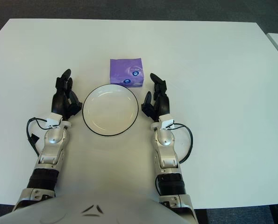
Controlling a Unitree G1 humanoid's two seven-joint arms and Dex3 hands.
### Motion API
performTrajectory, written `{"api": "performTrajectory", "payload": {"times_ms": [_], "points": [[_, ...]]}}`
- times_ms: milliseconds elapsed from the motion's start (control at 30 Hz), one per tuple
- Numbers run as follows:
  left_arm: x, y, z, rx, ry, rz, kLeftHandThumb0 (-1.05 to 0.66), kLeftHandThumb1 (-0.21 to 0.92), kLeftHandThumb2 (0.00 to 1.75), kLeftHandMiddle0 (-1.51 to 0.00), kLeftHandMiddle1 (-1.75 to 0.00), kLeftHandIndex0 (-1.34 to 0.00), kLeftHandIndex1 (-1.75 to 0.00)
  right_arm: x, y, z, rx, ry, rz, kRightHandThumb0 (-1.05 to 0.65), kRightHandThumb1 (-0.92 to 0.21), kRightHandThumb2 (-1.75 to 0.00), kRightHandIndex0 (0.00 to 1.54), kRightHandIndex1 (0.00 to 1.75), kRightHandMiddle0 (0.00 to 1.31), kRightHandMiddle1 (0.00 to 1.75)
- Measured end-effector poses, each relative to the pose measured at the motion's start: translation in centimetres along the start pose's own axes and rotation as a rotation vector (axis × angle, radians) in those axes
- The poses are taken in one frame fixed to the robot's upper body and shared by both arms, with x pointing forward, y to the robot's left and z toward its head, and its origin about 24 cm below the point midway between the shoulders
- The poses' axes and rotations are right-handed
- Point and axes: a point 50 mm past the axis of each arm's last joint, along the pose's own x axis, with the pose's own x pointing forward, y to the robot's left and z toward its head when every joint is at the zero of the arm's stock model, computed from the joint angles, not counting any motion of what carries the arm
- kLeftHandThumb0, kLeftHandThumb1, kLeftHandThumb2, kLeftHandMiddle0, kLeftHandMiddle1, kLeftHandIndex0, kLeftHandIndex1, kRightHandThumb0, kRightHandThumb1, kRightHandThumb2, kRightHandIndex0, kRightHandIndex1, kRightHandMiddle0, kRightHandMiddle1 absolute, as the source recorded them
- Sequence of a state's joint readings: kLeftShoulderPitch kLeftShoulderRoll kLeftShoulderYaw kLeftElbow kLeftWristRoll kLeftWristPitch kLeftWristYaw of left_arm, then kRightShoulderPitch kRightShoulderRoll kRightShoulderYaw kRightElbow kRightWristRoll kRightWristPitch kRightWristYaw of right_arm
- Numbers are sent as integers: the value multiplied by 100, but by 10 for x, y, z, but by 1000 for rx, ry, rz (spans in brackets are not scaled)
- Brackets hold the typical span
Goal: Put the tissue paper into the plate.
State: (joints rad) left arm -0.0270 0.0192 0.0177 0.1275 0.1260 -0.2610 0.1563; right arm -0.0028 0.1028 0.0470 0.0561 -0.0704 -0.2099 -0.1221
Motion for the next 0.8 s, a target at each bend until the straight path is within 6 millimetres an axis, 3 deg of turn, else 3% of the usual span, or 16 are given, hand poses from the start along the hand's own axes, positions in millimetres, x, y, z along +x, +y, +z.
{"api": "performTrajectory", "payload": {"times_ms": [800], "points": [[0, -2, 0, -3, 1, -1, -85, 92, 101, -19, -1, 0, -49, -3, -5, 1, -19, 0, -6, -59, -92, -98, 32, 1, 0, 66]]}}
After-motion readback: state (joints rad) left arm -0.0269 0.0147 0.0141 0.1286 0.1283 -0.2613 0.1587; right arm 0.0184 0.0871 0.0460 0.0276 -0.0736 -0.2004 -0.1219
